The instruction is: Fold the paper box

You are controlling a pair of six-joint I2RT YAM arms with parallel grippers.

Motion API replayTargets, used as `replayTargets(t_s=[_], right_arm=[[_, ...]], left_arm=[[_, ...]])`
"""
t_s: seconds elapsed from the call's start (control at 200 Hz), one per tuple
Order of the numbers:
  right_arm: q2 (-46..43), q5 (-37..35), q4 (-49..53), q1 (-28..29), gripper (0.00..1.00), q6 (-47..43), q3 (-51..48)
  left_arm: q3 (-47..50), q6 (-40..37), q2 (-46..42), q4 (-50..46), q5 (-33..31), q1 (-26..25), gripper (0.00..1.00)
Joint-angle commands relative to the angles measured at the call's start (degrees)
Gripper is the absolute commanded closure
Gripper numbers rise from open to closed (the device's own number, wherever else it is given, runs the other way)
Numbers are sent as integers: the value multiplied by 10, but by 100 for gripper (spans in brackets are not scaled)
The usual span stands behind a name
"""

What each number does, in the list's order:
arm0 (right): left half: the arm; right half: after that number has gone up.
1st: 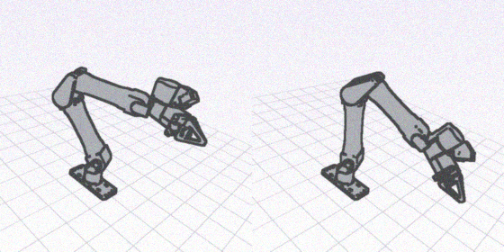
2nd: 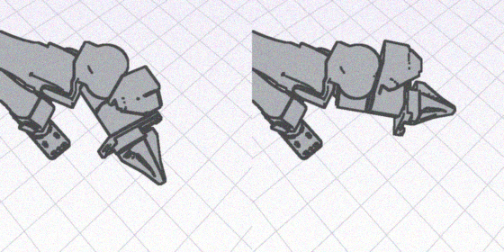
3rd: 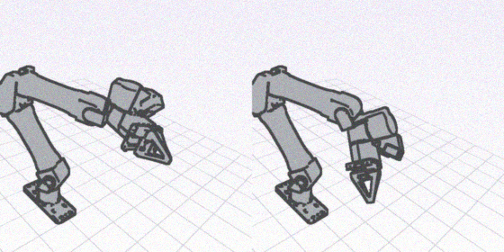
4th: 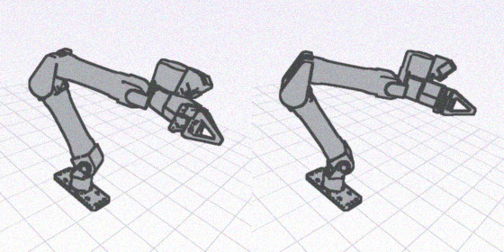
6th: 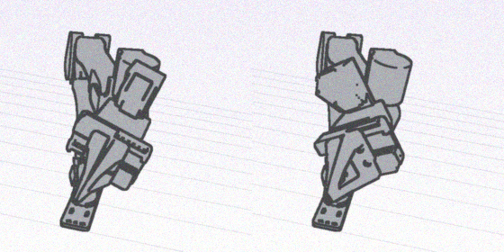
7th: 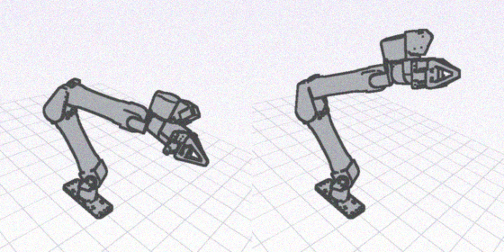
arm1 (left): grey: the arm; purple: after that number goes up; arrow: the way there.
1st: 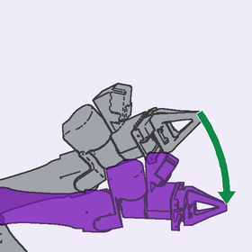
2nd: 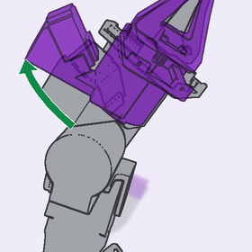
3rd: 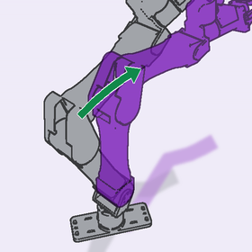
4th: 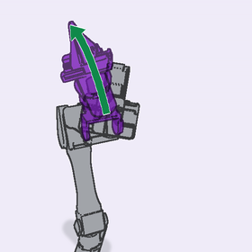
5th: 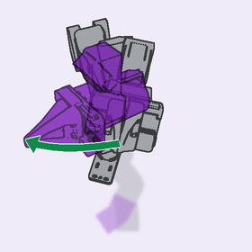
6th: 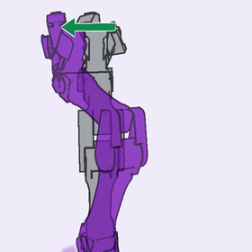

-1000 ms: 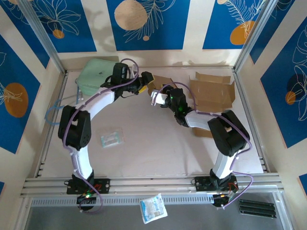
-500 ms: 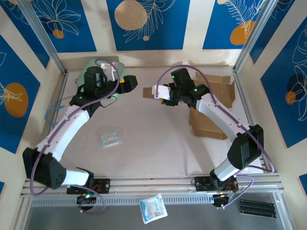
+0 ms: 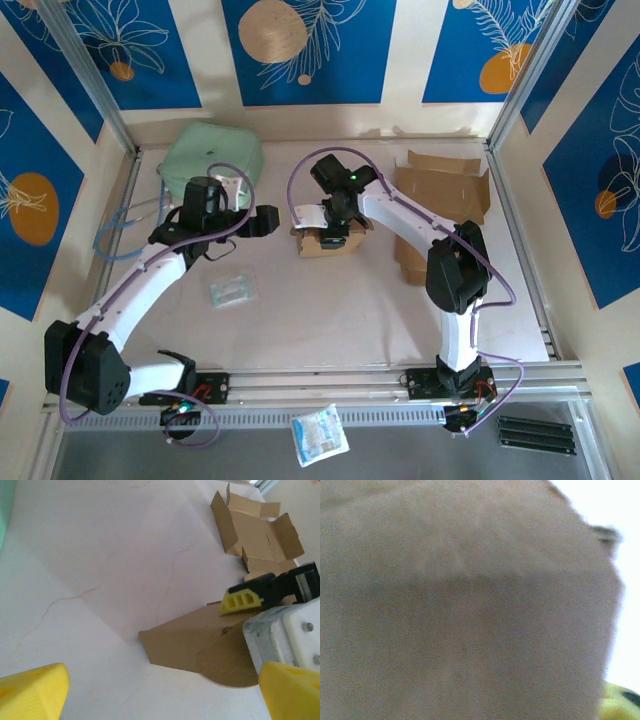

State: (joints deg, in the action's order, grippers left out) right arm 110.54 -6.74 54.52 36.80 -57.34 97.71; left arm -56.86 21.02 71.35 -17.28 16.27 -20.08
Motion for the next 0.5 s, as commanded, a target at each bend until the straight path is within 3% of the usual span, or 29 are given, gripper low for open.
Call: replayTargets(t_s=[0.0,0.35,0.495], right_arm=[[-12,38,15,-3,31,6,7],[-27,96,38,-15,18,4,21],[-31,118,42,-22,16,7,27]], left_arm=[[2,-53,3,-4,43,4,2],[14,-91,42,59,149,2,1],[12,-138,47,47,138,-4,1]])
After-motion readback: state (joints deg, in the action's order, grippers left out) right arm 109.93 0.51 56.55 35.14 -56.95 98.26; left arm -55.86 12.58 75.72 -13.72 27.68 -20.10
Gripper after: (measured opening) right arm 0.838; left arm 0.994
